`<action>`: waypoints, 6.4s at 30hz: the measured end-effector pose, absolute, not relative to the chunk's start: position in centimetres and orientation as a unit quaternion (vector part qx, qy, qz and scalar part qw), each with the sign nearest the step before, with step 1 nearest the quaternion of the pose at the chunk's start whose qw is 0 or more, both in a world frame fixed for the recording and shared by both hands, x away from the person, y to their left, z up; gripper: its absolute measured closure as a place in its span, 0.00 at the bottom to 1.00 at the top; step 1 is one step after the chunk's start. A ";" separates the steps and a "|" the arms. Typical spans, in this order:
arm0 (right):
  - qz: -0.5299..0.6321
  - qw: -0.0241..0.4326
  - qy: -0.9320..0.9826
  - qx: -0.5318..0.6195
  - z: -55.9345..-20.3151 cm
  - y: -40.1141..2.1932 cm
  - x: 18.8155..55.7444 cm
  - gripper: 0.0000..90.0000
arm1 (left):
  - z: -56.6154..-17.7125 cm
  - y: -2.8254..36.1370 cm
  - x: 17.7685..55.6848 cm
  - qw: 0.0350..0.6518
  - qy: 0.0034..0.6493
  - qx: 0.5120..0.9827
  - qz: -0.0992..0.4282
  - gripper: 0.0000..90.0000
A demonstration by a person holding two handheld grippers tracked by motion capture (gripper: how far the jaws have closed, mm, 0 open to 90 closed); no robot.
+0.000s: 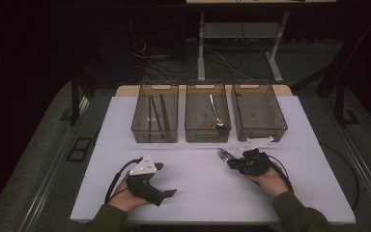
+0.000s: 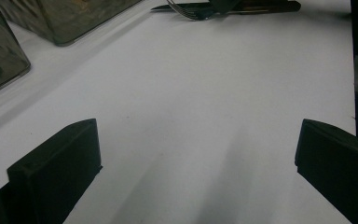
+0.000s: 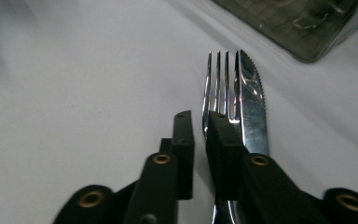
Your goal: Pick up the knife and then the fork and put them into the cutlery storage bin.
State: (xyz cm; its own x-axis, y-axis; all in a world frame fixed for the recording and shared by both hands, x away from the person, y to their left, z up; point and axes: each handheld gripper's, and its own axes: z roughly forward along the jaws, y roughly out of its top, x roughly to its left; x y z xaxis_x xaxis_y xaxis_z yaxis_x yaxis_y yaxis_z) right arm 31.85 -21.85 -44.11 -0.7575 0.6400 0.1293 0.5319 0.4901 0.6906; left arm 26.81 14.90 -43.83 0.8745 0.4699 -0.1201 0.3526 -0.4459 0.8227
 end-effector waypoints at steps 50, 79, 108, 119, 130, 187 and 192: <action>0.292 0.050 0.892 0.342 -42.8 -26.3 31.9 0.80 | -44.0 14.7 26.7 0.456 0.238 0.855 0.061 0.00; 0.086 0.001 0.940 0.331 -42.1 -21.7 35.8 0.83 | -44.0 14.6 26.6 0.455 0.236 0.856 0.060 0.00; 0.175 0.027 0.920 0.349 -40.5 -25.1 34.5 0.86 | -44.0 14.7 26.7 0.456 0.239 0.855 0.063 0.00; 0.242 0.029 0.903 0.353 -40.3 -27.0 34.2 0.86 | -43.9 14.9 26.7 0.451 0.233 0.859 0.065 0.00; 0.303 0.034 0.880 0.364 -39.4 -28.5 33.9 0.86 | -43.8 14.9 26.8 0.454 0.234 0.857 0.066 0.00; 0.472 0.205 0.724 0.460 -32.4 -33.4 38.6 0.85 | -43.9 15.2 27.1 0.466 0.251 0.846 0.062 0.00; 0.456 0.218 0.716 0.482 -32.5 -33.8 40.6 0.85 | -44.0 15.2 27.1 0.467 0.251 0.845 0.061 0.00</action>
State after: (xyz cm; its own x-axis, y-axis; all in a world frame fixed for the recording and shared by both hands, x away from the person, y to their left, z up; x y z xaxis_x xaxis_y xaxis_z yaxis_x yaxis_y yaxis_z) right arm 40.56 -33.75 -32.52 -0.4408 0.8887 0.1261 0.4909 0.1211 0.8627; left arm 27.09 15.18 -43.95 0.8665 0.4817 -0.1314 0.3674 -0.4369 0.8211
